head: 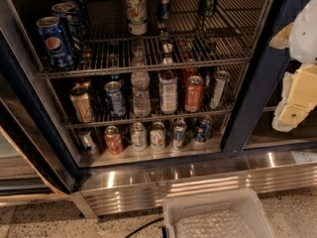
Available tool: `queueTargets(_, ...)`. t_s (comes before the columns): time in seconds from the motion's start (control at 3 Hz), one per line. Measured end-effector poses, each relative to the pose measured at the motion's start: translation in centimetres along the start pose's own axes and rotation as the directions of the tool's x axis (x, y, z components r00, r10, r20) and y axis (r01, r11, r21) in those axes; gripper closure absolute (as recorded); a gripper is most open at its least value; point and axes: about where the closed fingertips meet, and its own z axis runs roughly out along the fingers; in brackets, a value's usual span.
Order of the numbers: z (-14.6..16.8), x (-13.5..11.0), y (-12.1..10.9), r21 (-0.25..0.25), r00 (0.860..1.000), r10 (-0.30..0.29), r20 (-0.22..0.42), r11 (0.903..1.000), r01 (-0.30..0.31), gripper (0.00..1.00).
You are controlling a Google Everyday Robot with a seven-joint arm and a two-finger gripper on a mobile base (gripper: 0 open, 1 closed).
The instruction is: Pick pepsi can from top shelf of fridge
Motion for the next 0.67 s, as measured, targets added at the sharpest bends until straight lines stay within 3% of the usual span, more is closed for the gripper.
queueTargets(0.67,-0.17,-0.78,0.35,0.009,1.000,0.002,0.027,1.0000,-0.002,0.00)
